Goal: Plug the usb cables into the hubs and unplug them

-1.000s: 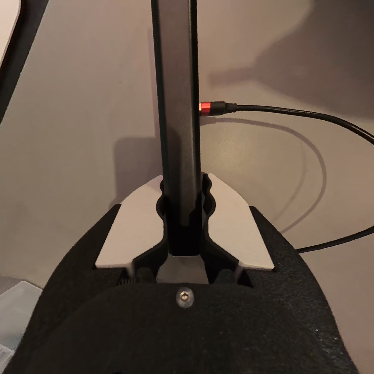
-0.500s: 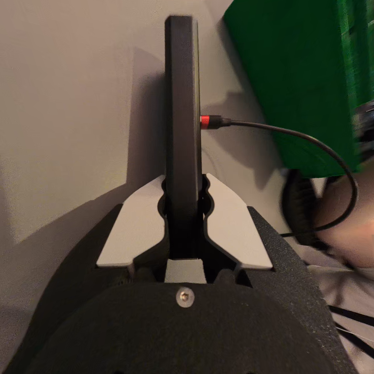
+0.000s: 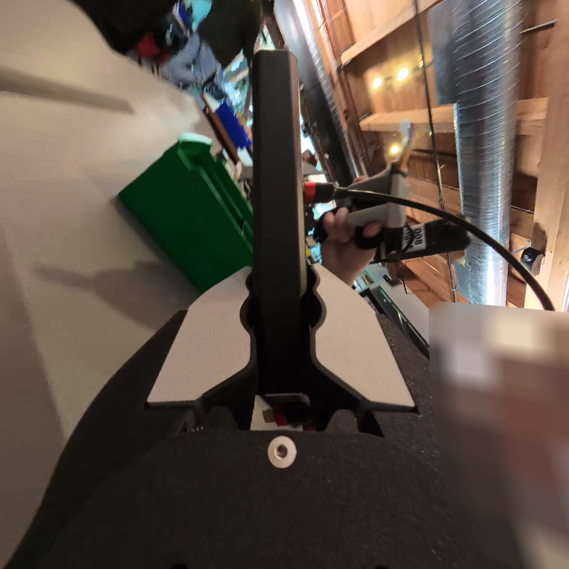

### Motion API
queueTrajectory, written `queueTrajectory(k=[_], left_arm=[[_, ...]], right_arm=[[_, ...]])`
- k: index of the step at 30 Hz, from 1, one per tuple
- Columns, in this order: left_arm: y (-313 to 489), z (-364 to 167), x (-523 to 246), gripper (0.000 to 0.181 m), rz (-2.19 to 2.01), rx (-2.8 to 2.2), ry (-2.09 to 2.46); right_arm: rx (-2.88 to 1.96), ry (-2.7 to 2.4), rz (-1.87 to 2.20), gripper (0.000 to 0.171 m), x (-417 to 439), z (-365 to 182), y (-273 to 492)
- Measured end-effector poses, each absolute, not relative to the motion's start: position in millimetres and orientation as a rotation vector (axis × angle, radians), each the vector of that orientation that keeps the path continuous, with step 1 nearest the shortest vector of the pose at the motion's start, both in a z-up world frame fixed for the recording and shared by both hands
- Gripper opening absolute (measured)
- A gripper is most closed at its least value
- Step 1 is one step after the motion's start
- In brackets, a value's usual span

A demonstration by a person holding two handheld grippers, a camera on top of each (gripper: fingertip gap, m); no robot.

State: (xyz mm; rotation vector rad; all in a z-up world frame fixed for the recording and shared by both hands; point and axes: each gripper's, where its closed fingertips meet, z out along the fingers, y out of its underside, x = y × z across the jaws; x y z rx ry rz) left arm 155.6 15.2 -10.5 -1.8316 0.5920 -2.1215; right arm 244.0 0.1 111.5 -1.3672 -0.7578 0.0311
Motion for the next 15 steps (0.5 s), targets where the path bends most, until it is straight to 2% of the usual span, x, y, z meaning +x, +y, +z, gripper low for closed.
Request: queueTrajectory(k=[9,15], left_arm=[[-12,100,144,0.03,-1.985,-1.337,0.588],[-34,120,158,0.03,-1.816,-1.274,0.65]], right_arm=[[-1.343,-0.533,0.181,0.008,219,131,0],[-1.316,-0.444,0.161,0.008,206,139,-5]])
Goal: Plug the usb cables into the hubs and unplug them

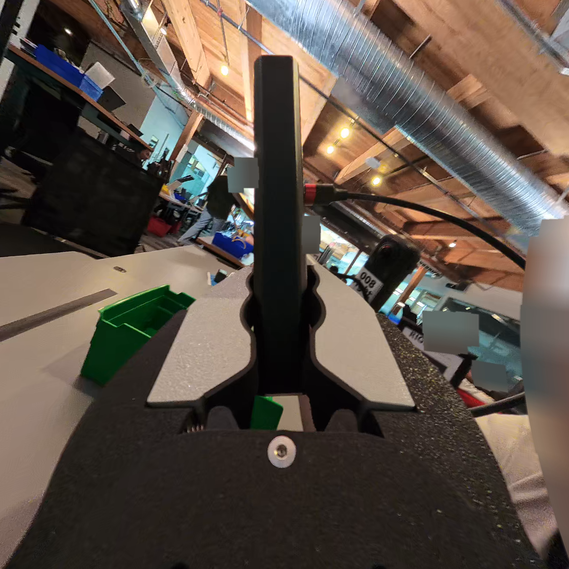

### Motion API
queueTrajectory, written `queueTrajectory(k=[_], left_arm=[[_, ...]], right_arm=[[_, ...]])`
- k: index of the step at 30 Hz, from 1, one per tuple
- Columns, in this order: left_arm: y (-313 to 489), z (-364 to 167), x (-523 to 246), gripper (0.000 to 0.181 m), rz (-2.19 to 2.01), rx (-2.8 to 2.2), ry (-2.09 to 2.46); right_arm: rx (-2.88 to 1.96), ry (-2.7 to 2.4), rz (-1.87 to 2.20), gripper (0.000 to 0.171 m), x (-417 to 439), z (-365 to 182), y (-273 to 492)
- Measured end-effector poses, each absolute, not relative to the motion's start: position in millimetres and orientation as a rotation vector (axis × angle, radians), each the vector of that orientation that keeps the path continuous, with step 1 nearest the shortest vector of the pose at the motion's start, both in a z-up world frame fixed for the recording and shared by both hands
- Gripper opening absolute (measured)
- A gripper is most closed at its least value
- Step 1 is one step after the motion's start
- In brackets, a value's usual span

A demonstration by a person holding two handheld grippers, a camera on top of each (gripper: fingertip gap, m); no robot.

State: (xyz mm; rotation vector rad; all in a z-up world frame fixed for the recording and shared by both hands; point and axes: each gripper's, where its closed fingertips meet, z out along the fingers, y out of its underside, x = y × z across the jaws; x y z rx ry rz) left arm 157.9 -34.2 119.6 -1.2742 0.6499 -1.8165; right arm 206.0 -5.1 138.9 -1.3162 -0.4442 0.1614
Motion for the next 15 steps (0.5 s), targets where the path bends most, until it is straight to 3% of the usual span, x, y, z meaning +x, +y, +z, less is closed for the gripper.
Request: queueTrajectory(k=[15], left_arm=[[-50,94,188,0.031,-1.422,-1.446,0.939]], right_arm=[[-1.34,-0.351,0.227,0.008,220,141,-3]])
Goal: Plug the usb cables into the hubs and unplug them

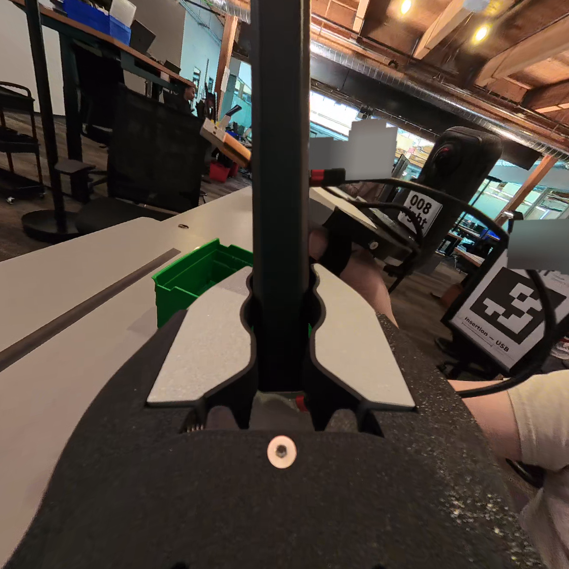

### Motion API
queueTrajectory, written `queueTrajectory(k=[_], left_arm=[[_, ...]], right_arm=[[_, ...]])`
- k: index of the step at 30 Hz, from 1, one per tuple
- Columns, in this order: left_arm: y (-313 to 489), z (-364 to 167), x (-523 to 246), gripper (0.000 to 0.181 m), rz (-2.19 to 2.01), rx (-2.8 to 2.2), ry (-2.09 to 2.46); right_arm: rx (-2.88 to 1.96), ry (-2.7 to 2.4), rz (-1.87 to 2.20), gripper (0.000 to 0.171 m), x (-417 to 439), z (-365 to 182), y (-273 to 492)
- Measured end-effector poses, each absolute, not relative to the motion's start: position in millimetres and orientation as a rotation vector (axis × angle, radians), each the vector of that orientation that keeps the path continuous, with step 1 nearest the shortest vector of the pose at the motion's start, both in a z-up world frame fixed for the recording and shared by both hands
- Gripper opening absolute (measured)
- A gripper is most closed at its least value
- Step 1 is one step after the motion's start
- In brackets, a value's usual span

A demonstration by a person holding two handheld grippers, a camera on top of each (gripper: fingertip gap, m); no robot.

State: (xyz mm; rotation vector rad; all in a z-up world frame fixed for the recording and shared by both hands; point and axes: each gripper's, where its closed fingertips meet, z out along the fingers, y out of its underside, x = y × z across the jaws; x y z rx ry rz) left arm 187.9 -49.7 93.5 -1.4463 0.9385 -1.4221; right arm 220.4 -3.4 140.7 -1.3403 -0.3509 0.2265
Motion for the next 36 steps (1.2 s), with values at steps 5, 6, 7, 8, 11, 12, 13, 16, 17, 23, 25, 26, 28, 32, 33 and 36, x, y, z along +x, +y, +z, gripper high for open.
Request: queueTrajectory(k=[5,6,7,8,11,12,13,16,17,23,25,26,28,32,33,36], left_arm=[[-51,87,184,0.03,-1.404,-1.501,1.003],[-51,86,183,0.03,-1.391,-1.507,1.012],[-51,85,183,0.03,-1.384,-1.514,1.02],[-52,83,184,0.03,-1.373,-1.526,1.04],[-56,68,192,0.03,-1.306,-1.58,1.121],[-56,65,196,0.03,-1.276,-1.583,1.127],[-55,64,199,0.03,-1.249,-1.584,1.124],[-54,72,203,0.03,-1.248,-1.537,1.082],[-53,75,202,0.03,-1.255,-1.523,1.07],[-45,80,195,0.03,-1.163,-1.47,1.032],[-44,88,194,0.03,-1.18,-1.416,0.996],[-44,93,193,0.03,-1.192,-1.389,0.971],[-43,102,188,0.031,-1.219,-1.343,0.925],[-28,114,166,0.031,-1.131,-1.305,0.812],[-24,118,159,0.031,-1.105,-1.293,0.781],[-17,128,141,0.03,-1.08,-1.249,0.698]], right_arm=[[-1.358,-0.369,0.209,0.008,222,138,-2],[-1.362,-0.372,0.211,0.008,222,138,-2],[-1.364,-0.374,0.213,0.008,221,138,-2],[-1.362,-0.375,0.214,0.008,220,138,-2],[-1.348,-0.378,0.232,0.008,217,141,-4],[-1.344,-0.379,0.235,0.008,216,142,-5],[-1.343,-0.382,0.23,0.008,216,142,-6],[-1.337,-0.388,0.215,0.008,218,144,-7],[-1.335,-0.394,0.223,0.008,217,145,-8],[-1.31,-0.418,0.21,0.008,211,150,-14],[-1.313,-0.4,0.167,0.008,212,152,-15],[-1.305,-0.393,0.142,0.008,213,154,-17],[-1.278,-0.395,0.089,0.008,214,161,-23],[-1.216,-0.434,0.159,0.008,192,175,-44],[-1.21,-0.456,0.203,0.008,181,175,-49],[-1.231,-0.531,0.29,0.008,151,169,-57]])
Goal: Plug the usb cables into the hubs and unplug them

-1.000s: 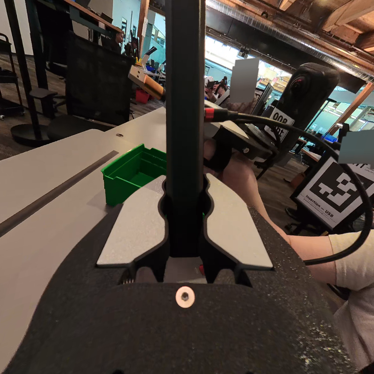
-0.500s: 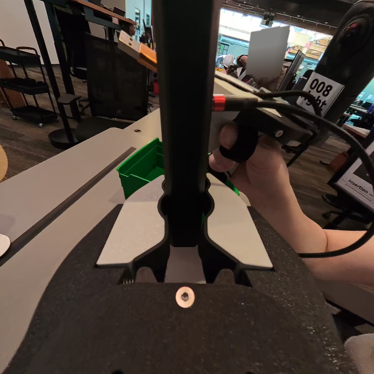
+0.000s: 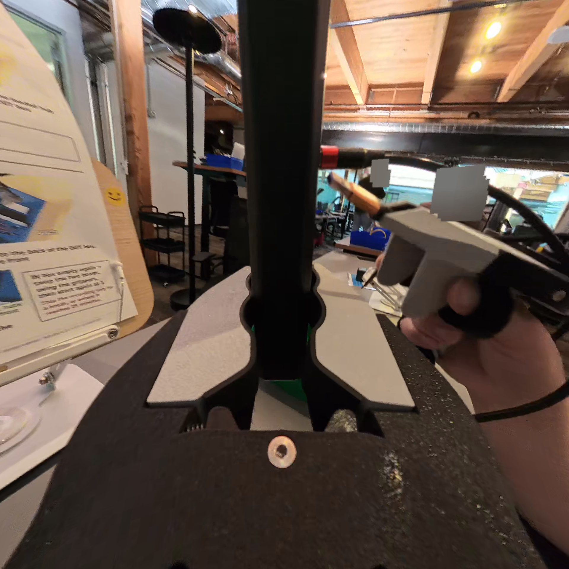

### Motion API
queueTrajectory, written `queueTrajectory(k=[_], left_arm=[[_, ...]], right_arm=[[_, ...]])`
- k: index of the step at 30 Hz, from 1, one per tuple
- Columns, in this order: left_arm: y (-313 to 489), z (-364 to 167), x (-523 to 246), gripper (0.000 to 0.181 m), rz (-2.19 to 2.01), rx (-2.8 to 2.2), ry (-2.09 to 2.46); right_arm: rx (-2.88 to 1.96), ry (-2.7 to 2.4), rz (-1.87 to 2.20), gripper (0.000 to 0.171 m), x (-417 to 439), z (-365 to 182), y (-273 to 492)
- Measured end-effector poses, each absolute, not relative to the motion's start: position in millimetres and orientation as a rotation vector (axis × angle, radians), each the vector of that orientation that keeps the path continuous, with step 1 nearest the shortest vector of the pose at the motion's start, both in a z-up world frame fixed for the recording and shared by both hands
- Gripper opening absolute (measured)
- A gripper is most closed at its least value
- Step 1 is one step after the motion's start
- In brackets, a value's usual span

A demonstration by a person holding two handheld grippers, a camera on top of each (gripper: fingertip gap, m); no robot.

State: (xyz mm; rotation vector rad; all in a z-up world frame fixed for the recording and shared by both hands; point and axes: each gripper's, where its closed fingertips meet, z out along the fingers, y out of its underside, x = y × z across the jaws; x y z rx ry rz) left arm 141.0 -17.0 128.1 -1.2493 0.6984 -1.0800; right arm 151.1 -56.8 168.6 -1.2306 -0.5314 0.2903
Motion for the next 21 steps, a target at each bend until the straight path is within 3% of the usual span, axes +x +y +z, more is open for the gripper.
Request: queueTrajectory(k=[7,21], left_arm=[[-4,131,121,0.03,-0.924,-1.211,0.632],[-5,128,126,0.031,-0.735,-1.171,0.679]], right_arm=[[-1.282,-0.592,0.54,0.008,117,155,-63],[-1.348,-0.602,0.572,0.008,115,145,-57]])
